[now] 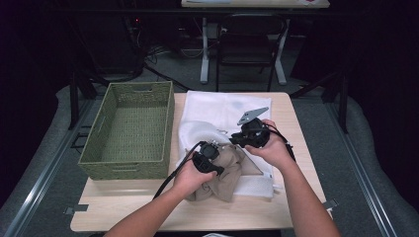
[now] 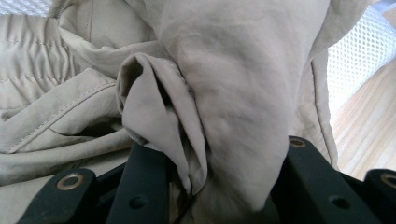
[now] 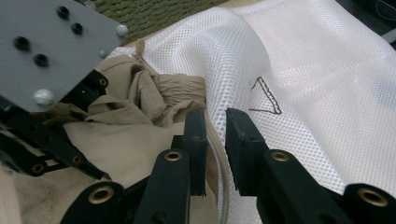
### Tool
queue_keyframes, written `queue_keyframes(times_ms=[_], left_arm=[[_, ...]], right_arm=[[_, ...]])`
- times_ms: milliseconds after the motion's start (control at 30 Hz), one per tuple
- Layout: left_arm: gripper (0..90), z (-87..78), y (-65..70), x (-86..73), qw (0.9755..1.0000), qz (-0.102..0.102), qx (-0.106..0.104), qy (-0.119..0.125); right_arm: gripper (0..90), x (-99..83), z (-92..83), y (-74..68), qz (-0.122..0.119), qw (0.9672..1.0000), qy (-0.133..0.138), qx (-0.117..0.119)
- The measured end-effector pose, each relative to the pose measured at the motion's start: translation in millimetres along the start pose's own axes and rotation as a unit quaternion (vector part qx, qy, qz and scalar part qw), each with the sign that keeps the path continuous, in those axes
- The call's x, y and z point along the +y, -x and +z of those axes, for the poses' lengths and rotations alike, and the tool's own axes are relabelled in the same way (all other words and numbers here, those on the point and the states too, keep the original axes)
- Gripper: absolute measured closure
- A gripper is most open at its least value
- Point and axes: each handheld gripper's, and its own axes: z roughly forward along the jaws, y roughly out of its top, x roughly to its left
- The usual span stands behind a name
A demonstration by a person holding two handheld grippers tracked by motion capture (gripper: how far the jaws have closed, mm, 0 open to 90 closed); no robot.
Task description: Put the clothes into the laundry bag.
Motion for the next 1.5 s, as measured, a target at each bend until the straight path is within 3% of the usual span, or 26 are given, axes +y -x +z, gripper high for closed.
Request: queue_keyframes(times_ms=[467, 633, 1000, 1233, 1500], left_arm=[[65.9, 8.7, 1.2, -2.6, 1.0, -0.003, -0.003, 0.002], [65.9, 9.6, 1.1, -3.0, 1.0, -0.003, -0.005, 0.002], [65.6, 10.8, 1.1, -4.0, 0.9999, -0.006, -0.008, 0.003], [65.6, 10.9, 0.8, -4.1, 0.9999, -0.007, -0.008, 0.004], [65.6, 10.7, 0.2, -4.0, 0.9999, -0.006, -0.01, 0.002]], right_arm=[[73.7, -12.7, 15.3, 8.0, 0.012, 0.9993, -0.037, 0.001], [71.1, -13.6, 18.2, 8.0, 0.004, 0.9991, -0.043, -0.003], [84.6, -17.2, 22.5, 10.7, 0.01, 0.9987, -0.05, -0.008], [87.7, -16.9, 21.8, 10.8, 0.01, 0.9986, -0.051, -0.009], [78.9, -18.0, 25.8, 10.9, 0.012, 0.9985, -0.053, -0.008]])
